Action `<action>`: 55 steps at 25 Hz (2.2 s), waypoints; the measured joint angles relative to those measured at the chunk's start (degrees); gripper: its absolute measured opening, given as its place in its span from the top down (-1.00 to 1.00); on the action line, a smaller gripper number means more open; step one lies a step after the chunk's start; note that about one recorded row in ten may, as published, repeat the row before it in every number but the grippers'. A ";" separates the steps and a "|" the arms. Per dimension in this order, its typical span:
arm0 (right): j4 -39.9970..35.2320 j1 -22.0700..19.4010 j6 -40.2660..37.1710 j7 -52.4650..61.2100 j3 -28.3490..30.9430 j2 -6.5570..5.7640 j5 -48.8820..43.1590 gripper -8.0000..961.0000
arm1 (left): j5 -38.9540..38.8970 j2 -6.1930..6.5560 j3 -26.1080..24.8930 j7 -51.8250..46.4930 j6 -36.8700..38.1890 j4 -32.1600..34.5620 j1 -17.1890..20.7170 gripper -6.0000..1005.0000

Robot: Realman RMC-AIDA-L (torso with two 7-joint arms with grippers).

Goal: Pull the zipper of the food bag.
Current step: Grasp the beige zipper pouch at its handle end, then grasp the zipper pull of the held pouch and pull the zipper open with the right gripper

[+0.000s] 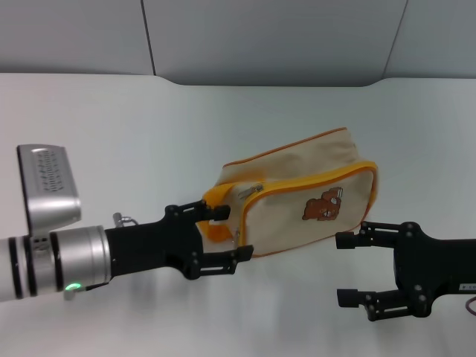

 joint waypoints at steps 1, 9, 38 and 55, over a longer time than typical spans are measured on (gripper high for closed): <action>0.00 0.00 0.00 0.00 0.00 0.00 0.00 -0.59 | 0.00 0.00 0.00 0.00 0.00 0.00 0.00 -0.53; -0.02 -0.18 -0.01 -0.03 0.26 0.13 0.00 -0.57 | -5.47 -0.07 0.00 2.83 -6.35 -4.80 -3.84 -0.50; 0.24 -0.53 -1.32 0.34 4.64 0.62 2.18 -0.49 | -12.29 -0.05 -0.73 4.89 -6.77 -8.45 -4.73 0.76; -0.59 9.93 -5.60 46.30 4.13 -1.89 10.24 -0.44 | -9.08 0.74 3.57 3.78 7.26 7.83 2.06 0.87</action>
